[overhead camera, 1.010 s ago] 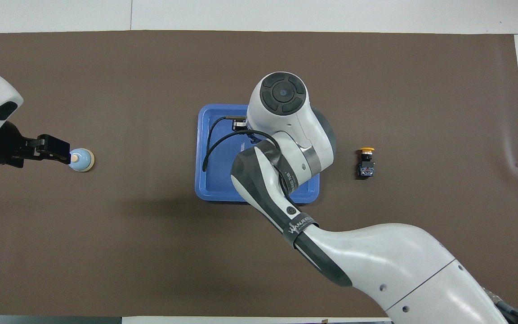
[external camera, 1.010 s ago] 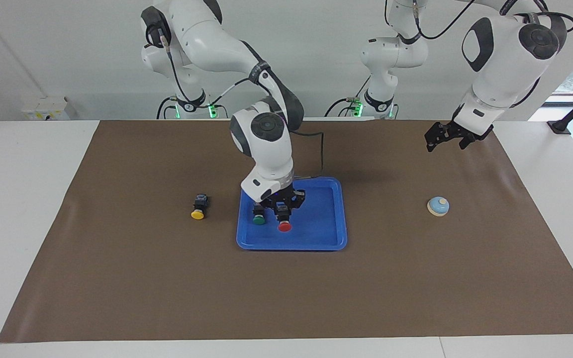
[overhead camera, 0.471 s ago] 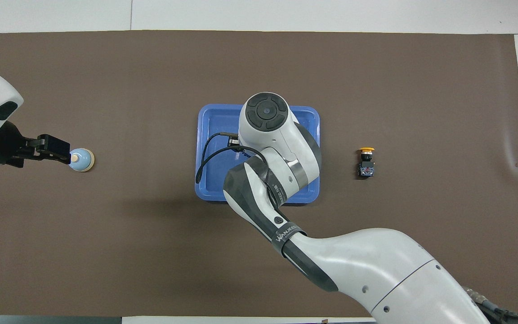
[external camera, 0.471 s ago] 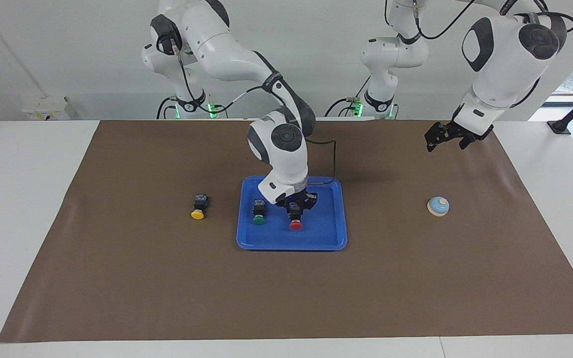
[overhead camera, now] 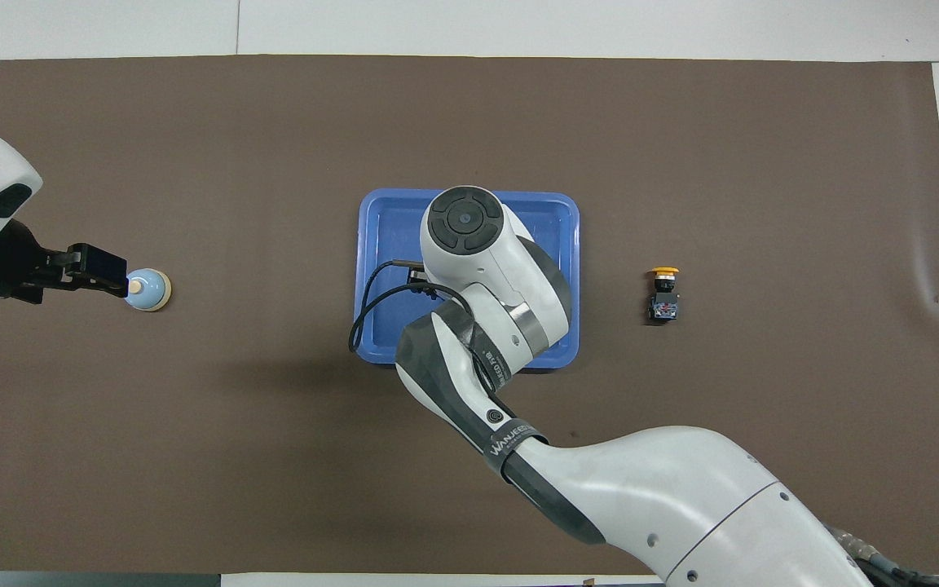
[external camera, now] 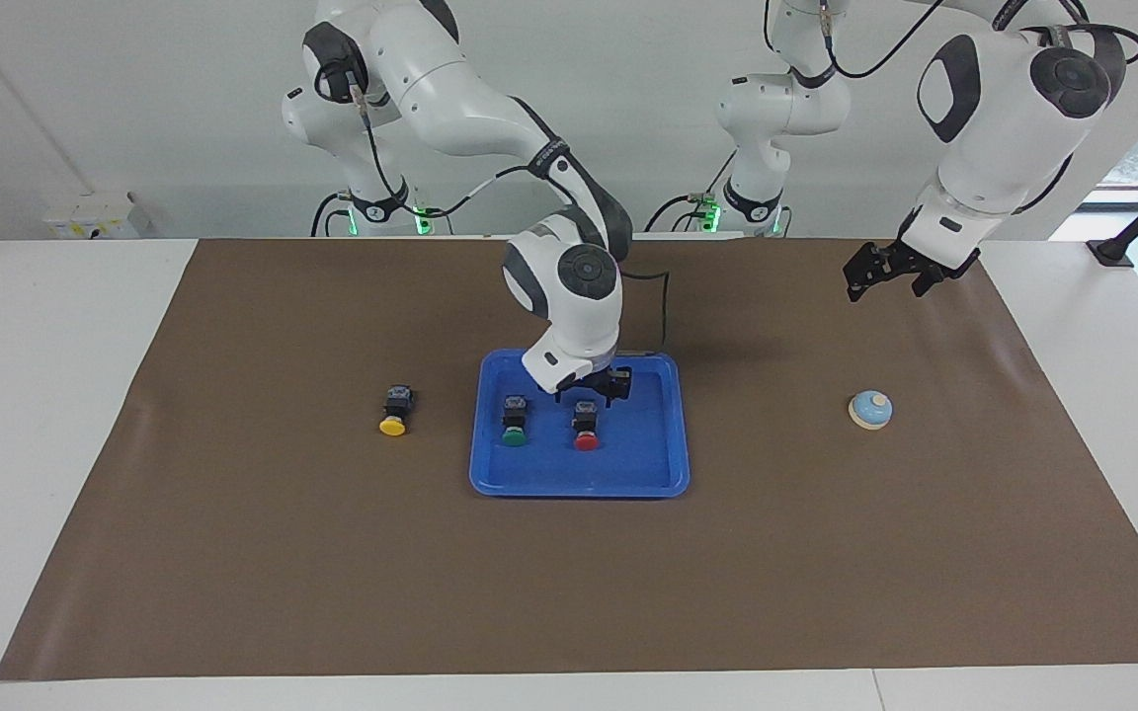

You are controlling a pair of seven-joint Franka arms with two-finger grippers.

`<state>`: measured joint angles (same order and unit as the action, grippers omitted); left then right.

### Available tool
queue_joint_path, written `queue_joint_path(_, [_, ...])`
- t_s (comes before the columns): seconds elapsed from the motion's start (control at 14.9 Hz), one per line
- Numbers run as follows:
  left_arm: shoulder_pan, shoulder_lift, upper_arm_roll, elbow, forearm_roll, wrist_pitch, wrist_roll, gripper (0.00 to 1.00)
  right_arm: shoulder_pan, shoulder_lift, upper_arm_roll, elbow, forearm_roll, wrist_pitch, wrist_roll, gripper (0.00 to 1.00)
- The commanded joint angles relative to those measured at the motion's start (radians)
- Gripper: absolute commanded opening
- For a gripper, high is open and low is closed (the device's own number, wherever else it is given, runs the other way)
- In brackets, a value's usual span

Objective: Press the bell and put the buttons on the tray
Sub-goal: 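Place the red button in the tray beside the green one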

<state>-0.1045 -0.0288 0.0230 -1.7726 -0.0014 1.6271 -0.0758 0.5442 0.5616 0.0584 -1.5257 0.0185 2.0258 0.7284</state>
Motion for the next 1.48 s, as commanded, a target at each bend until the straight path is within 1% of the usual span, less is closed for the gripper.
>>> queue_joint_path(0.0, [0.002,-0.013,0.002,0.001,-0.011,-0.01,-0.002,1.0,-0.069,-0.086,-0.003,0.005,-0.006,-0.077,-0.076,1.0])
queue_joint_path(0.2, [0.002,-0.013,0.003,0.002,-0.011,-0.01,-0.002,1.0,-0.15,-0.175,-0.008,-0.027,-0.006,-0.113,-0.188,1.0])
queue_joint_path(0.4, [0.002,-0.013,0.003,0.001,-0.012,-0.01,-0.002,1.0,-0.24,-0.277,-0.008,-0.164,-0.006,-0.102,-0.23,1.0])
queue_joint_path(0.47, [0.002,-0.013,0.003,0.001,-0.011,-0.01,-0.002,1.0,-0.278,-0.299,-0.009,-0.204,-0.006,-0.095,-0.239,1.0])
queue_joint_path(0.61, [0.002,-0.013,0.003,0.002,-0.011,-0.01,-0.002,1.0,-0.364,-0.315,-0.006,-0.255,-0.006,-0.091,-0.254,1.0])
queue_joint_path(0.67, [0.002,-0.014,0.003,0.001,-0.012,-0.01,-0.002,1.0,-0.377,-0.334,-0.006,-0.302,-0.005,-0.072,-0.268,1.0])
queue_joint_path(0.74, [0.002,-0.013,0.003,0.001,-0.012,-0.01,-0.002,1.0,-0.379,-0.357,-0.008,-0.38,-0.003,-0.008,-0.258,1.0])
queue_joint_path(0.88, [0.002,-0.013,0.003,0.001,-0.011,-0.01,-0.002,1.0,-0.429,-0.391,-0.008,-0.509,-0.002,0.136,-0.253,1.0])
queue_joint_path(0.94, [0.002,-0.013,0.002,0.001,-0.011,-0.01,-0.002,1.0,-0.438,-0.402,-0.006,-0.543,0.001,0.166,-0.254,1.0])
queue_joint_path(1.14, [0.002,-0.013,0.003,0.001,-0.011,-0.01,-0.002,1.0,-0.429,-0.422,-0.005,-0.599,0.023,0.183,-0.251,1.0])
queue_joint_path(1.41, [0.002,-0.013,0.003,0.002,-0.012,-0.01,-0.002,1.0,-0.435,-0.43,-0.003,-0.689,0.024,0.272,-0.271,1.0])
